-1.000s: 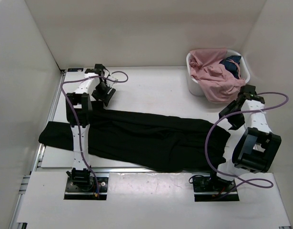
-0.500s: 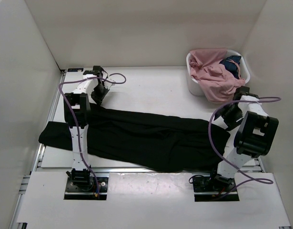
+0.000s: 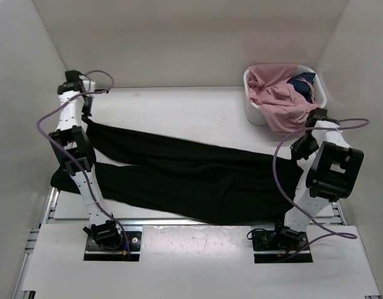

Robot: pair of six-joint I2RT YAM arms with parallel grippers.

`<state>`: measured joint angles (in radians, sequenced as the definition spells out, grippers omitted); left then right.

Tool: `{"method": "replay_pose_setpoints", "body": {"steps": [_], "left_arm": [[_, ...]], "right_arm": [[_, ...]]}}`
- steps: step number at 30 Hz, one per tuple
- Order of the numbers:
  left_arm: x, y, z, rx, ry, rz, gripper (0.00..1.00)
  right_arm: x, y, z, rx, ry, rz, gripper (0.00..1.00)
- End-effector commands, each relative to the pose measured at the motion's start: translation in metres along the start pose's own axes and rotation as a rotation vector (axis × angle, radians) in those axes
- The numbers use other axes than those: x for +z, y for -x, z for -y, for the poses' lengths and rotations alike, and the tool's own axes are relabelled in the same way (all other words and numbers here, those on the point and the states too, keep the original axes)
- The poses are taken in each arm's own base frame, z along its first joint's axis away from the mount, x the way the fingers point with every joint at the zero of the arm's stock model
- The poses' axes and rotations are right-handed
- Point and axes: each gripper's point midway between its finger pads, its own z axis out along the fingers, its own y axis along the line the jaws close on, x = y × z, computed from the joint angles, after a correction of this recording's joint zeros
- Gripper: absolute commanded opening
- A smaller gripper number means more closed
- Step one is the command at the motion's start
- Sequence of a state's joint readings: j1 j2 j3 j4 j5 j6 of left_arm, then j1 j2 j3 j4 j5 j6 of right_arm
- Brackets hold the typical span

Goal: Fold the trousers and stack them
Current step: Fold the trousers

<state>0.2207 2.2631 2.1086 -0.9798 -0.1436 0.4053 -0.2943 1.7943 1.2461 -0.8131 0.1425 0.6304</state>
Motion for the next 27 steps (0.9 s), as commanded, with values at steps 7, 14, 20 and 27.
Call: {"method": "replay_pose_setpoints", "body": {"steps": [7, 14, 20, 27], "left_arm": [[-0.105, 0.008, -0.092, -0.124, 0.277, 0.154, 0.14], [-0.106, -0.008, -0.107, -0.154, 0.251, 0.158, 0.14], [-0.093, -0.022, -0.099, -0.178, 0.205, 0.128, 0.14], [-0.132, -0.015, -0.150, -0.263, 0.286, 0.230, 0.14]], "right_arm": [[-0.099, 0.057, -0.004, -0.074, 0.089, 0.324, 0.00], [-0.107, 0.052, -0.017, -0.105, 0.185, 0.325, 0.00], [-0.104, 0.052, -0.033, -0.117, 0.253, 0.298, 0.00], [-0.154, 0.072, -0.056, -0.154, 0.382, 0.390, 0.00]]}}
